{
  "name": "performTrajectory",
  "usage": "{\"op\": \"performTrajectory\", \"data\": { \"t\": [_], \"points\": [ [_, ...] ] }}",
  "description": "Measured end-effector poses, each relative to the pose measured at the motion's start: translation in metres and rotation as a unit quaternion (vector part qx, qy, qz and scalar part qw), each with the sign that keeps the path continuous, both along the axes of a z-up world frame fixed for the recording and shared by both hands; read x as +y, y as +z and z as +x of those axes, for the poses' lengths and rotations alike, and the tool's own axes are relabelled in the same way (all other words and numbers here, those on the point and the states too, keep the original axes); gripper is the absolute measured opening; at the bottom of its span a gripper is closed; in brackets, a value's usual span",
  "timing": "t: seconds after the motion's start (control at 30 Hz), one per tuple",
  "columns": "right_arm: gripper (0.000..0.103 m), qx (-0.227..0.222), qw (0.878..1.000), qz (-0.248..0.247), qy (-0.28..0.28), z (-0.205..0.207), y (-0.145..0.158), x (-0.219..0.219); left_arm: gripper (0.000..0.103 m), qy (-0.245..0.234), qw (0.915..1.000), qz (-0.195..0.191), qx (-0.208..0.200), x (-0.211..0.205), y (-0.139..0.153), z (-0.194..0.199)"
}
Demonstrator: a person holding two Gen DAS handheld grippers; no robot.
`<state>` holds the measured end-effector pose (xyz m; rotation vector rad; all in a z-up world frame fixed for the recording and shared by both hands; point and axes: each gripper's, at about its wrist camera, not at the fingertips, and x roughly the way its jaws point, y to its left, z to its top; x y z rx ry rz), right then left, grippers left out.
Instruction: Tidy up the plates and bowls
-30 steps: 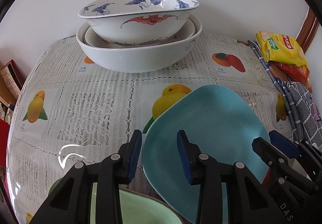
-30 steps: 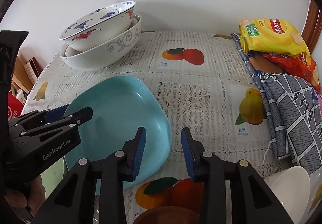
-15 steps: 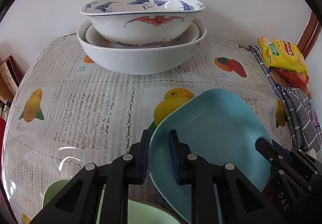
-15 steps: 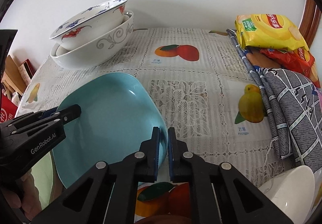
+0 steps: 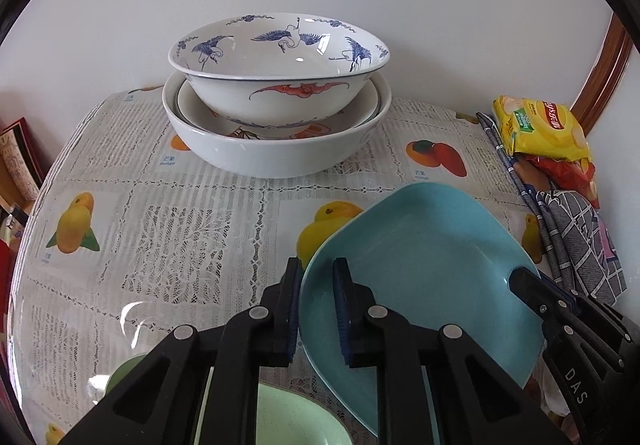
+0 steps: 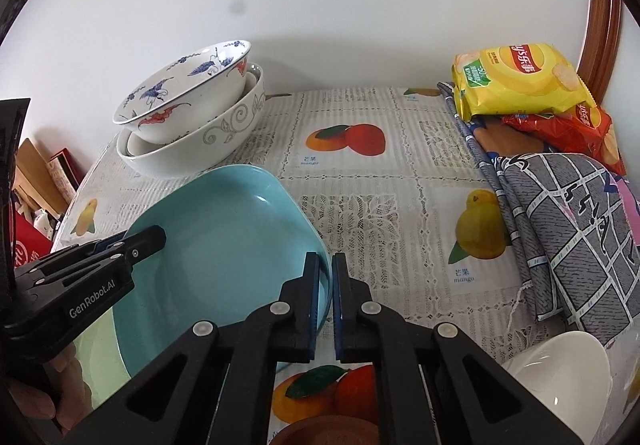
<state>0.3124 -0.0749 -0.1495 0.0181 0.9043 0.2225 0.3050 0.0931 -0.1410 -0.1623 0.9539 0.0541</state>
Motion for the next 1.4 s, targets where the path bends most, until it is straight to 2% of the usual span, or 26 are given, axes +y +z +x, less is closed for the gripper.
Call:
{"op": "performTrajectory", "data": {
  "t": [0.83,1.4],
  "points": [
    [0.006,-0.061,0.998,0.011,-0.023,-0.088,0.072,-0.033,0.016,-0.018,0.9982,-0.01,-0.057,-0.031,0.069,-0.074],
    [0.006,-0.085,0.996,0.016,-0.035,-0.14,0.095,-0.045,0.015,-0.023,0.9963,-0.001,-0.083,-0.045,0.094,-0.124]
  ]
}}
